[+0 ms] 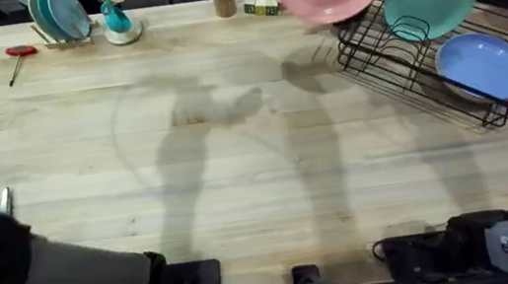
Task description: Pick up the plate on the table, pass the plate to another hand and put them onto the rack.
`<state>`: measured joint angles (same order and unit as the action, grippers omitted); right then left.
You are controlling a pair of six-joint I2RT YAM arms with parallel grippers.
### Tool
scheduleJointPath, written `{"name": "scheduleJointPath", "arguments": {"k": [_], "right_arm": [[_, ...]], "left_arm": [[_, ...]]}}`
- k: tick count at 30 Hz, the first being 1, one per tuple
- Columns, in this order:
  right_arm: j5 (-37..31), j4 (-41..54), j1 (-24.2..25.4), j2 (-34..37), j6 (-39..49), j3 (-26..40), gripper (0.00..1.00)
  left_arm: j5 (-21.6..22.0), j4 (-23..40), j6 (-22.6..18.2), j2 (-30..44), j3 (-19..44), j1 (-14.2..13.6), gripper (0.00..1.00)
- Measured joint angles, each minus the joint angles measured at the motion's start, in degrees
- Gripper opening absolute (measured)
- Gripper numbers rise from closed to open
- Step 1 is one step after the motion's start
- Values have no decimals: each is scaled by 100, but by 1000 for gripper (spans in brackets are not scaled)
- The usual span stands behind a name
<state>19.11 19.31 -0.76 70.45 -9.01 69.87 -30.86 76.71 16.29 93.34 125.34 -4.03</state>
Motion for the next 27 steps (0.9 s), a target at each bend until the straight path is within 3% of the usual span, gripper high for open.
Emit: {"name": "scheduleJointPath", "arguments": {"k": [10,17,27], "right_arm": [[0,0,1167,-906,695,0,29],[0,-2,2042,-1147,1203,0,29],[-20,-9,2591,-1147,2914,0,29]], "left_arm": [[0,0,0,-199,0,157,995],[-1,-95,0,-199,0,157,993],[-1,-107,0,-199,0,157,994]]}}
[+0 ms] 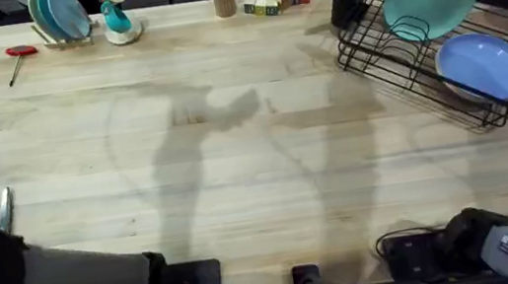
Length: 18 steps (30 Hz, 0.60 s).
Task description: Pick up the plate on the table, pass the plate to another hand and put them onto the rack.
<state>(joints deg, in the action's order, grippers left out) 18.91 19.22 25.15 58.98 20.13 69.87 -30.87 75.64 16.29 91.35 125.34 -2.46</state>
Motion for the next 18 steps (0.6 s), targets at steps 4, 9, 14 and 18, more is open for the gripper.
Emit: {"name": "scheduleJointPath", "arguments": {"k": [4,9,14,18], "right_arm": [[-1,0,26,2,973,0,29],[-1,-2,26,4,2160,0,29],[-1,-17,26,102,2999,0,29],[-1,-17,26,211,3422,0,29]], "left_arm": [[0,1,0,0,0,0,994],[0,0,0,0,0,0,994],[0,1,0,-1,0,0,994],[0,2,0,0,0,0,995]]}}
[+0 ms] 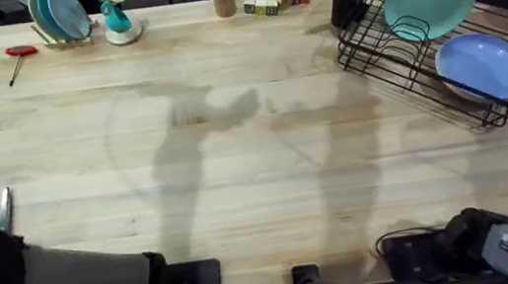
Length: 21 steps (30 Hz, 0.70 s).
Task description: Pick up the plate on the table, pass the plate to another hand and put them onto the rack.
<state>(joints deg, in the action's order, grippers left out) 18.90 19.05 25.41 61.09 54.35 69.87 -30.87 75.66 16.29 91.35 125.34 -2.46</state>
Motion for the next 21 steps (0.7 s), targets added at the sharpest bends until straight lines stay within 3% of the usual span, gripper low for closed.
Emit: {"name": "scheduleJointPath", "arguments": {"k": [21], "right_arm": [[0,-187,0,1207,784,0,29]], "left_arm": [[72,0,2,0,0,0,995]]}}
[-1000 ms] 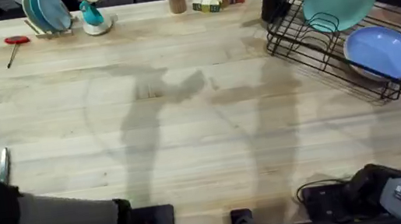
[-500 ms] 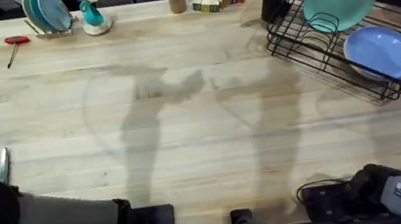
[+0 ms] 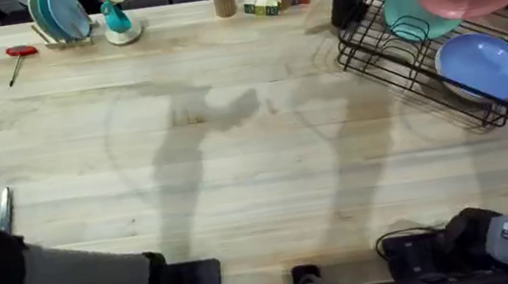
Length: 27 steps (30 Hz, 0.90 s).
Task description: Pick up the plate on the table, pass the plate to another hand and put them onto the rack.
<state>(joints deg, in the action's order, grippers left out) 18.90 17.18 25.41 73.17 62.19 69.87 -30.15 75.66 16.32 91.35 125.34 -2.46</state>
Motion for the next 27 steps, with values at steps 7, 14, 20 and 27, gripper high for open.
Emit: {"name": "scheduleJointPath", "arguments": {"k": [7,14,20,27], "right_arm": [[0,-460,0,490,22,0,29],[0,-591,0,860,25,0,29],[0,-610,-123,1102,25,0,29],[0,-876,-304,1408,27,0,29]], "left_arm": [[12,7,0,0,0,0,995],[17,4,0,-2,0,0,995],[17,5,0,-2,0,0,994],[17,7,66,-1,0,0,994]]}}
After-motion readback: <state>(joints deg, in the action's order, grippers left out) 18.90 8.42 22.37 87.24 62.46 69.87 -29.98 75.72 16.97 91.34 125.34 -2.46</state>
